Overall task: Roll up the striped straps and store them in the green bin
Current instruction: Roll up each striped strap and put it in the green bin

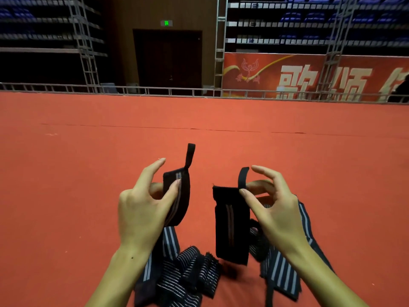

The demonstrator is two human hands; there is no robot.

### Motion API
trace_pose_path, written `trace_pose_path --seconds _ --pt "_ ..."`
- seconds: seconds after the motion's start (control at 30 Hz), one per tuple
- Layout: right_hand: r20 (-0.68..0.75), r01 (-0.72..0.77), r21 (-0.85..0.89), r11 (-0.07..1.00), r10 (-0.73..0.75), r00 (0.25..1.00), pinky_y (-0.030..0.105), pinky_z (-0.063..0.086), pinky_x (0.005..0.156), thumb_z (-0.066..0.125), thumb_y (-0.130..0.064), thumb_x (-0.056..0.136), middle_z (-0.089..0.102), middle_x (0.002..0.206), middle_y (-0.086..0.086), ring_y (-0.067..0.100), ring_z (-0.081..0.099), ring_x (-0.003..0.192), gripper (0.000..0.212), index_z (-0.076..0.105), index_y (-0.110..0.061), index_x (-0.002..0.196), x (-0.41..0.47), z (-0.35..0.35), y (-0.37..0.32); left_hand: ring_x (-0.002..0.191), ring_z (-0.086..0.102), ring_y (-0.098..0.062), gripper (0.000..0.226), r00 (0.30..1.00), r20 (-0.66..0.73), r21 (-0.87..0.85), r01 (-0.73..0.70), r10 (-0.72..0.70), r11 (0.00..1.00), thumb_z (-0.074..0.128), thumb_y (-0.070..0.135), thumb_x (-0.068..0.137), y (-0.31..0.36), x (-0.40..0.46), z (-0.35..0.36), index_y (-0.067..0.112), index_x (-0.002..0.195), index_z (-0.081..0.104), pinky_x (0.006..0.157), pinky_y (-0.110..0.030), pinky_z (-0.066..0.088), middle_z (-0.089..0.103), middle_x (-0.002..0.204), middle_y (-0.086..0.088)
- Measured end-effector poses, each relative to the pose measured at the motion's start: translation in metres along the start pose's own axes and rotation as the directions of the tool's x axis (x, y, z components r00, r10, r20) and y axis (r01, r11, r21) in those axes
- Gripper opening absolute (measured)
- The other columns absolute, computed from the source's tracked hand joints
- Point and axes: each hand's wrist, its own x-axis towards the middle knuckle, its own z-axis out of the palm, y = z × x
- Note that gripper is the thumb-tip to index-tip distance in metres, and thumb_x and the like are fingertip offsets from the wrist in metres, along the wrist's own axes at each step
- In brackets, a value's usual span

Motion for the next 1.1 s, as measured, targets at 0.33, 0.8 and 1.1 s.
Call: trace_pose_path --seconds 0.33,0.8,1.1 --pt "0.027 0.113 0.023 0.993 -0.113 0.993 0.023 0.061 0.079 0.083 -0.007 0.091 0.076 0.101 -0.016 0.012 0.076 0.1 0.062 0.057 -0.027 0.143 0.001 0.012 -0.025 0.064 0.072 0.002 0.047 0.998 0.053 -0.035 0.043 -0.041 0.998 0.084 0.034 0.092 0.014 -0.002 0.005 0.024 0.136 0.071 0.068 -0.011 0.05 0.077 0.075 0.019" --pt "-0.166 0.283 -0.105 0.953 -0.297 0.94 0.024 0.062 0.081 0.085 -0.003 0.091 0.075 0.104 0.0 0.01 0.075 0.097 0.044 0.064 -0.007 0.131 -0.005 0.056 -0.037 0.074 0.077 -0.007 0.039 0.956 0.283 -0.177 0.129 -0.075 0.976 0.069 0.035 0.105 0.031 -0.015 0.027 0.031 0.143 0.064 0.074 -0.043 0.061 0.08 0.089 0.025" --pt "-0.168 0.148 0.113 0.982 -0.128 0.977 0.019 0.058 0.09 0.084 -0.001 0.09 0.079 0.106 -0.006 0.006 0.077 0.103 0.045 0.064 -0.008 0.13 -0.005 0.061 -0.046 0.103 0.08 -0.017 0.065 0.901 0.413 -0.348 0.29 -0.133 0.892 0.071 0.056 0.098 0.038 -0.014 0.02 0.036 0.156 0.049 0.096 -0.03 0.058 0.084 0.094 0.012"
